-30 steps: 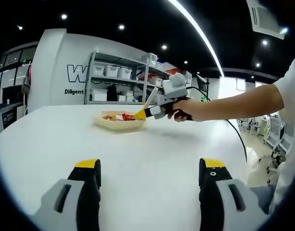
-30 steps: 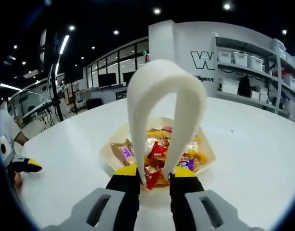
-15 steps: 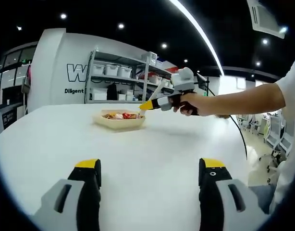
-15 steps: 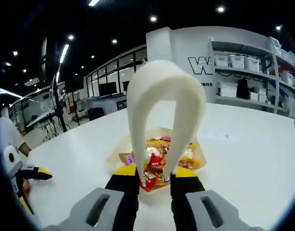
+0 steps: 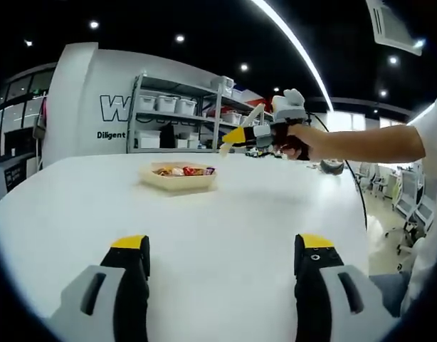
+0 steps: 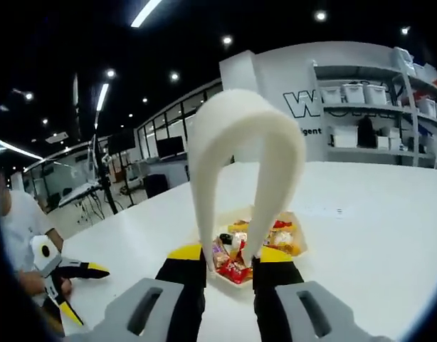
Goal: Place the target food into the container with the food tongs after gripping and lifting it, then release it inside without dropping or visibly crushing the food.
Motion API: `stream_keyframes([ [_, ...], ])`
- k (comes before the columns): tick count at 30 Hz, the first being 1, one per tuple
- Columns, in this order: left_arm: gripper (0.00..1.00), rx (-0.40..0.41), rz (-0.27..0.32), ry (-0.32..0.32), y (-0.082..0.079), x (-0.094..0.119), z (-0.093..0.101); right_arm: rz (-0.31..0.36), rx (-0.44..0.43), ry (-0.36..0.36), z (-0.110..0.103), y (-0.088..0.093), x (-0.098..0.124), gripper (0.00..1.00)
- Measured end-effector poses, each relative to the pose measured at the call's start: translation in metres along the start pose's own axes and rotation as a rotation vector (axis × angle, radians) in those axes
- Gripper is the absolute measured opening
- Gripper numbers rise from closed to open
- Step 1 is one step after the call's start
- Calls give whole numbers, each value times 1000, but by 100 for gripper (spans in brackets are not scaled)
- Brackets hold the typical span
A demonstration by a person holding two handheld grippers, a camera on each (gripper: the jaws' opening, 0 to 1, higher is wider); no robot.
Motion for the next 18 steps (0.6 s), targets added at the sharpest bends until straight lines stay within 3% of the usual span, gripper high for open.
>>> stream_keyframes([
  [3, 82, 5, 0, 21, 0, 0, 0, 38, -33, -29, -9, -13, 8, 19],
  [18, 82, 9, -34, 46, 3, -1, 5, 38, 91, -86, -35, -42, 50, 20],
])
Point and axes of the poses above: the point that each gripper's makers call its tool centre point, and the gripper's own axes: x roughly backward along the fingers, z roughly to its right, y roughly out of its underside, the point moved 6 cm from there along x, roughly backward along the fingers, and after that the axes turned 7 degrees about -y, right-handed, at the moved point
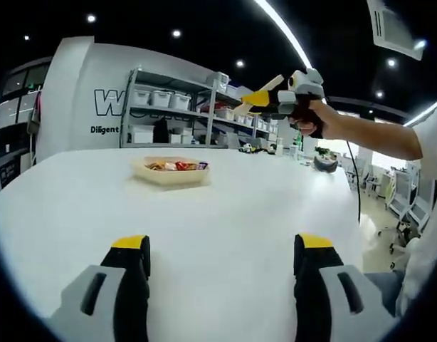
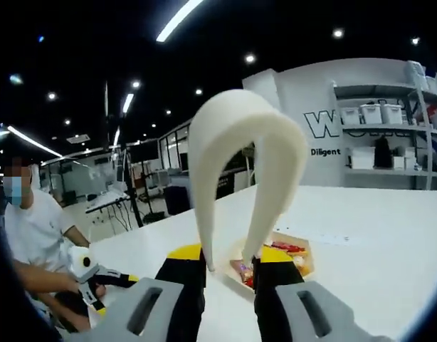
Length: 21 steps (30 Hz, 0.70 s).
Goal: Place the target food into the container with the food tongs after gripping and lifting it, then release it inside without dropping or visibly crushing the food.
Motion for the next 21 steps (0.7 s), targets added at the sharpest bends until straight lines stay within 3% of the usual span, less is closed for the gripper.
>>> stream_keyframes([
  [7, 81, 1, -8, 3, 1, 0, 1, -30, 32, -14, -9, 4, 16, 20],
  [14, 81, 40, -34, 15, 2, -2, 1, -30, 9, -44, -21, 8, 30, 20],
  [21, 81, 74, -42, 37, 1, -1, 3, -69, 16, -81, -33, 24, 36, 20],
])
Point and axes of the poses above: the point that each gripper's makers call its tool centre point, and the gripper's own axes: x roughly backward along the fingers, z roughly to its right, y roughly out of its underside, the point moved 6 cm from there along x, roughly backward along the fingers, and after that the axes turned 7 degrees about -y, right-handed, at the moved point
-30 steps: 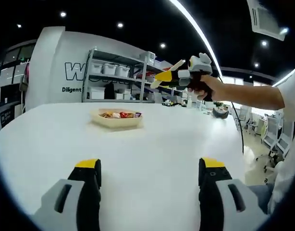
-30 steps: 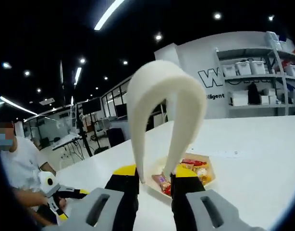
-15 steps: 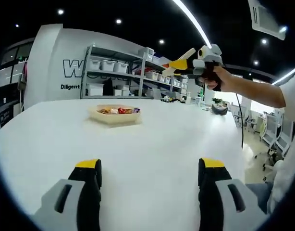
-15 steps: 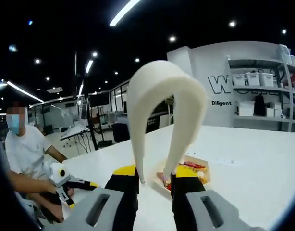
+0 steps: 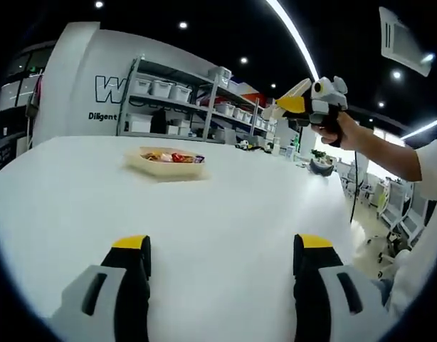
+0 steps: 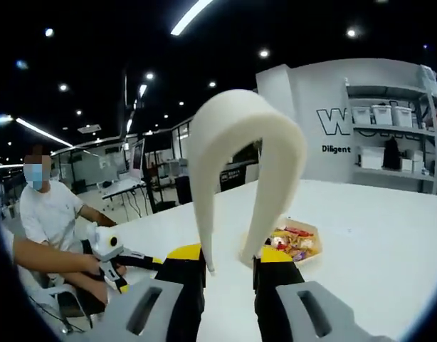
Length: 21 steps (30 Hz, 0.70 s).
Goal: Place the target food into the container with the food tongs after gripping and lifting it, then release it inside without dropping or visibly crushing the food.
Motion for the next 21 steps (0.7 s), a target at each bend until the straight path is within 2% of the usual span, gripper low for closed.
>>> stream_keyframes([
  [3, 80, 5, 11, 42, -4, 3, 7, -18, 20, -10, -7, 11, 3, 20],
  [6, 80, -44, 7, 45, -4, 4, 12, -29, 10, -22, -10, 19, 2, 20],
  [15, 80, -84, 5, 98, -7, 7, 28, -82, 20, -42, -19, 50, -2, 20],
  [21, 80, -124, 22, 121, -21, 11, 37, -100, -3, -50, -20, 65, -4, 20],
])
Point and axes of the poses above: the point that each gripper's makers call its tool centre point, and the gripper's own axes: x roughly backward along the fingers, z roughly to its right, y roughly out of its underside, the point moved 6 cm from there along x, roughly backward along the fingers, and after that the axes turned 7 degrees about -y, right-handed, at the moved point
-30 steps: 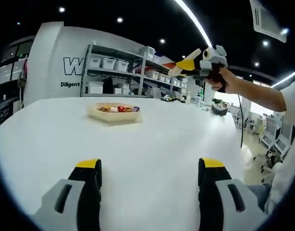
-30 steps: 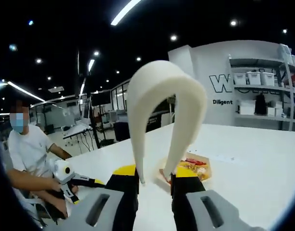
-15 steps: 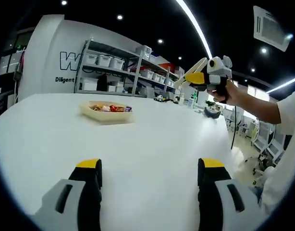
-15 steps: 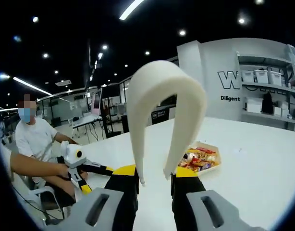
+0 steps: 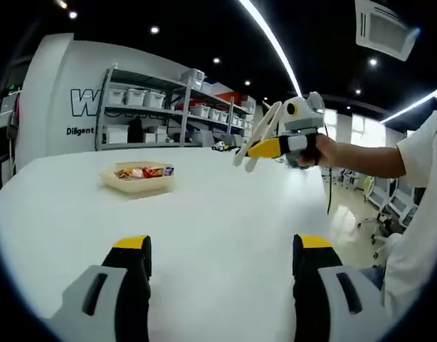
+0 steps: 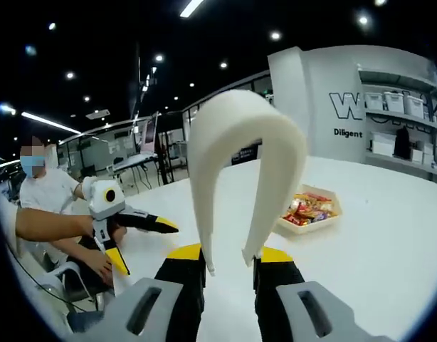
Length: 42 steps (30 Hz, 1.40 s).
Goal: Place the target food into the container with the food tongs after gripping and lifting it, then release it inside without dropping or visibly crushing the food.
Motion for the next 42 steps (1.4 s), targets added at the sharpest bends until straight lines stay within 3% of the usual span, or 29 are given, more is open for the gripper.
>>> stream_keyframes([
  [8, 80, -11, 47, 22, -21, 6, 8, 5, -20, -15, -7, 7, 0, 21],
  [16, 74, -4, 48, 97, -28, 8, 24, 26, -40, -75, -19, 15, -3, 21],
  [18, 69, 29, 49, 144, -29, 7, 30, 39, -39, -101, -24, 15, -3, 21],
  [20, 58, 60, 41, 224, -30, 8, 41, 97, -77, -177, -34, 11, -4, 21],
  [22, 52, 34, 41, 224, -30, 6, 43, 116, -67, -190, -35, 10, -4, 21],
  [30, 50, 31, 51, 257, -35, -2, 53, 160, -74, -298, -57, 4, -6, 21],
  [34, 43, 52, 77, 296, -43, -4, 59, 166, -47, -351, -69, 5, -8, 21],
  [42, 30, 27, 76, 337, -43, -5, 68, 190, -70, -440, -83, 7, -7, 21],
])
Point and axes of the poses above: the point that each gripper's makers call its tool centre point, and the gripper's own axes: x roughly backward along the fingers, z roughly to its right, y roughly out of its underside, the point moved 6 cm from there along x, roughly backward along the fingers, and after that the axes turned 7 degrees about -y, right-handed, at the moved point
